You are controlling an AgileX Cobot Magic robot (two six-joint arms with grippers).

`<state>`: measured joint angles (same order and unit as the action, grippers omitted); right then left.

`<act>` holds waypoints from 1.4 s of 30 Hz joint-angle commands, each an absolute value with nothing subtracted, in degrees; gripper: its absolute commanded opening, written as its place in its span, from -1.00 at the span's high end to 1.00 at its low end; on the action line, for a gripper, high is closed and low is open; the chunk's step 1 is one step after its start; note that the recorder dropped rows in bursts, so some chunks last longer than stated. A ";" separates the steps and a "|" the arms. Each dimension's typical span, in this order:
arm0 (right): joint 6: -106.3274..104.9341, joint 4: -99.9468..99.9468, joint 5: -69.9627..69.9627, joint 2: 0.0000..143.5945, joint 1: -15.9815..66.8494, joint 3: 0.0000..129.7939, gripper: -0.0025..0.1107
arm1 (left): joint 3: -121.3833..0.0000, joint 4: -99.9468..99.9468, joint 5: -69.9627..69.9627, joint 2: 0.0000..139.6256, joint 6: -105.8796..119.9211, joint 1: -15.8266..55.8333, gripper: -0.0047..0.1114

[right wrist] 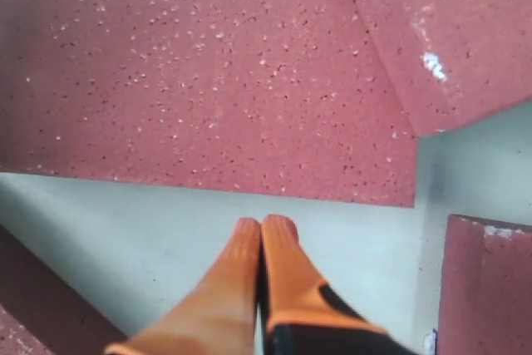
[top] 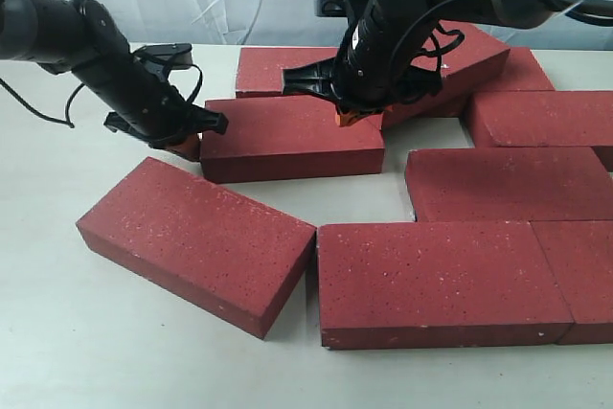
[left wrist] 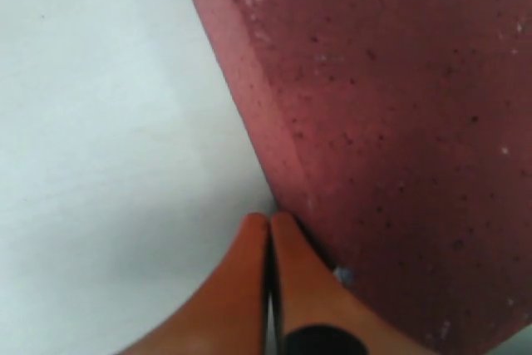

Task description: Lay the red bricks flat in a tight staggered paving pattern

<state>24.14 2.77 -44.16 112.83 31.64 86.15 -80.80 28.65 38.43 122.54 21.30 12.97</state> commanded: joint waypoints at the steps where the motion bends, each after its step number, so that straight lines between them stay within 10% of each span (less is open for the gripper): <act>1: 24.18 3.51 -44.21 112.15 31.38 86.59 0.97 | -81.01 30.42 36.12 122.61 21.48 14.32 0.92; 42: 24.18 3.78 -42.91 112.25 31.38 86.59 0.97 | -84.12 38.48 23.62 125.69 21.48 26.13 0.92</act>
<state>24.25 3.07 -43.51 112.83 31.64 86.15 -83.86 36.18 24.73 125.52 21.30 24.99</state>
